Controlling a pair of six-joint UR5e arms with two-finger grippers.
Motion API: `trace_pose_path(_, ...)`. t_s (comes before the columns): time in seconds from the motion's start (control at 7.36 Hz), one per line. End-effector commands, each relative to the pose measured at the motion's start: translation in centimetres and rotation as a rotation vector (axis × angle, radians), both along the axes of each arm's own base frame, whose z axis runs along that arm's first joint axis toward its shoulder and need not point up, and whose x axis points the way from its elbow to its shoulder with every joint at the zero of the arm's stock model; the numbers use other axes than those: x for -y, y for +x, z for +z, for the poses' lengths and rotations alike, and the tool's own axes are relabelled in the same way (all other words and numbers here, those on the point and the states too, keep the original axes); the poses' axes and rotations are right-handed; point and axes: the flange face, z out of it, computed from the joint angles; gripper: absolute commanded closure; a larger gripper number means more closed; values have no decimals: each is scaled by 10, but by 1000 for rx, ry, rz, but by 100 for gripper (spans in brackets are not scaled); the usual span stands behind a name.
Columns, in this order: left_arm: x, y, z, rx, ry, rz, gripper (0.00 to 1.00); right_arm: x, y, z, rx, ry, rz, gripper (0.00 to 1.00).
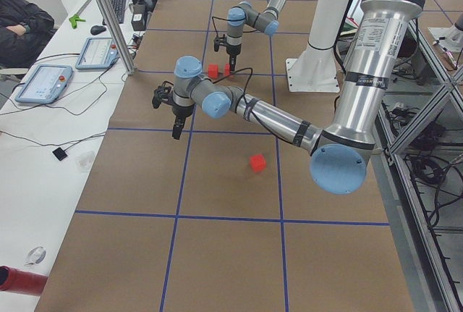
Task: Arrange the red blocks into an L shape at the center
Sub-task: 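Lower the cube beside the center cube, nearer the robot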
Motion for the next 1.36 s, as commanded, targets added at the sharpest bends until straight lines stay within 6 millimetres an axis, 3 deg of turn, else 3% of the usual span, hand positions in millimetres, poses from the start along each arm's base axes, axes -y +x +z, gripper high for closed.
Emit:
trace_pose_path(0.0,-1,0,2,2,-2,1,0,6,-1,6,-23,22,18,100)
trace_pose_path(1.22,0,0,5,5,-6,2,0,14,-1,10,-47,61,54,100)
